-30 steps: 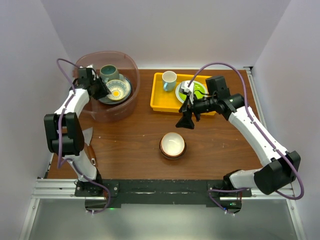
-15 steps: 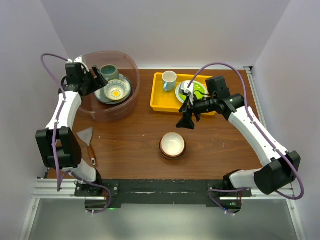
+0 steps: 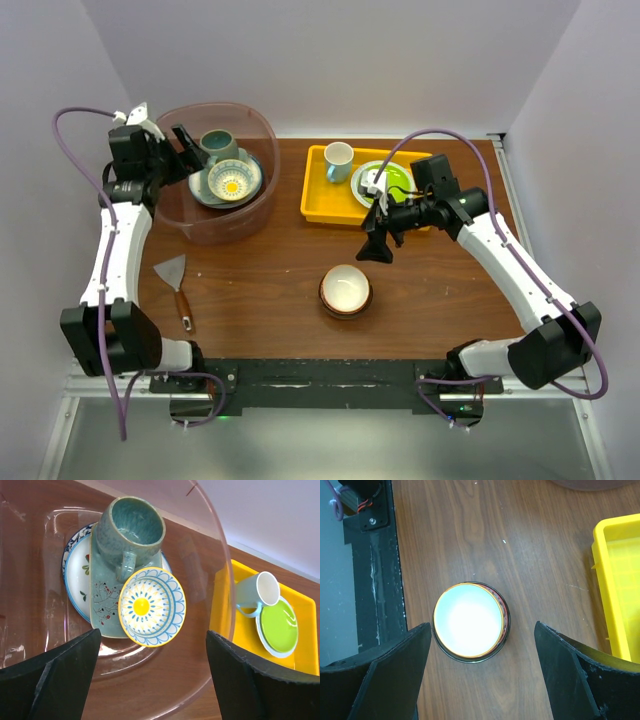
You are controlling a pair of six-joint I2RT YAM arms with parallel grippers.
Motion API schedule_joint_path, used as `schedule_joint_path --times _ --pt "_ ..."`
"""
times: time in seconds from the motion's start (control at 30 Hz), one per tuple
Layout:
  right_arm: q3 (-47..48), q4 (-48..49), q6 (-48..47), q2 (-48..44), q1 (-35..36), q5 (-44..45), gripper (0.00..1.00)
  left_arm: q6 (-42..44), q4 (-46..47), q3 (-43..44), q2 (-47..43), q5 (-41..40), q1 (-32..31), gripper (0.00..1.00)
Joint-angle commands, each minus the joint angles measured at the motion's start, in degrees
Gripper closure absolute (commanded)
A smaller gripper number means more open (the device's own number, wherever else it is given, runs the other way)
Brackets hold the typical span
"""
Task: Place the mixed dishes into the plastic bin
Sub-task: Place the bowl in the plastic bin, then pick up the bowl from the center of the board.
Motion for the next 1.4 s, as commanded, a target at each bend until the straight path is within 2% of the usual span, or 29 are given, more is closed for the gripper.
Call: schedule_joint_path --times 0.0,0.4,0.6,0.93,1.37 --pt "2.71 -2.52 -3.91 -1.21 -0.35 -0.72 0.12 1.35 1.5 -1.59 -4.59 1.53 0.5 0.08" --pt "2.98 -6.74 -10.76 -0.95 -0.26 -4.06 0.12 2.76 0.1 -4.05 -14.88 0.47 0.58 0.0" --pt "2.89 -8.41 -13.93 -1.03 -0.17 -6.17 0.12 1.53 -0.26 -5.28 -18.92 1.44 0.58 0.0" --pt "1.49 -10.7 -18.24 -1.3 0.97 -7.23 0.11 -0.76 0.0 -6.95 -22.61 7.06 0.58 0.0" --pt "-1.15 -11.49 -22.72 -2.18 4.92 -2.92 0.11 -3.31 1.06 -10.99 -25.78 13.83 0.06 0.0"
